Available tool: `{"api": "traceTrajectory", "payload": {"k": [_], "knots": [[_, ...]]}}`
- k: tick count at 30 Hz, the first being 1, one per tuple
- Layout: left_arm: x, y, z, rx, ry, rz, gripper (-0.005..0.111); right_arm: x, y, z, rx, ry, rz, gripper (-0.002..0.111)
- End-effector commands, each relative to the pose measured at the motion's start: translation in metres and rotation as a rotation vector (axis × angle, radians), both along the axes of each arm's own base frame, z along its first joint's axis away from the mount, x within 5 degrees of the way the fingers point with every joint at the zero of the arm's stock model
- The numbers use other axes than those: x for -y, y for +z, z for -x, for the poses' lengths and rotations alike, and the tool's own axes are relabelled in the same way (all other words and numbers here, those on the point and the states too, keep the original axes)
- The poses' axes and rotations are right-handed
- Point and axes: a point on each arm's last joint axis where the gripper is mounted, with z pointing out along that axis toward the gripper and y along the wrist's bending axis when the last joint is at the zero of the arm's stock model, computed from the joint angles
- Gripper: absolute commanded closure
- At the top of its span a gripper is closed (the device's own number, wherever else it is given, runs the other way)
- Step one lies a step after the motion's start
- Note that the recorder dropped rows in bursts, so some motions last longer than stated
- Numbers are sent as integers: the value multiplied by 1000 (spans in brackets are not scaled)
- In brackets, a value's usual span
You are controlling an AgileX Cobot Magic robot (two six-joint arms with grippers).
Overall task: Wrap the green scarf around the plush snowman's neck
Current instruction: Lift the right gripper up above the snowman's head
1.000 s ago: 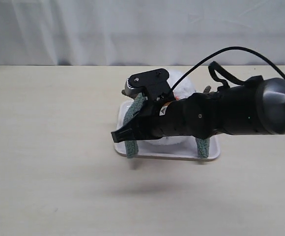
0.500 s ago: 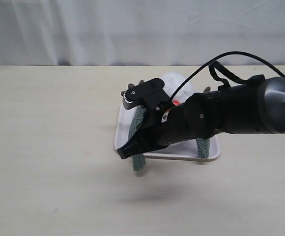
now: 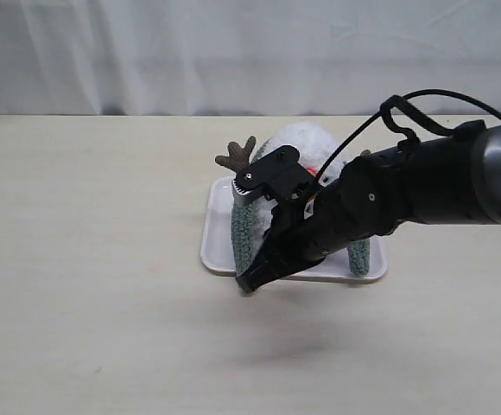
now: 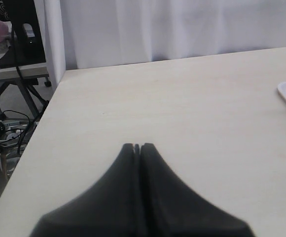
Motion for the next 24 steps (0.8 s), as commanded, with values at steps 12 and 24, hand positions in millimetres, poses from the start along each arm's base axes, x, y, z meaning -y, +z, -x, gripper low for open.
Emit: {"api": "traceTrajectory", "payload": {"k": [12,24], "knots": [[0,0,0,10,0,5,107,1,50,2,77,-51,-130,61],[0,0,0,10,0,5,107,-5,146,-18,375,33,-147,89]]}}
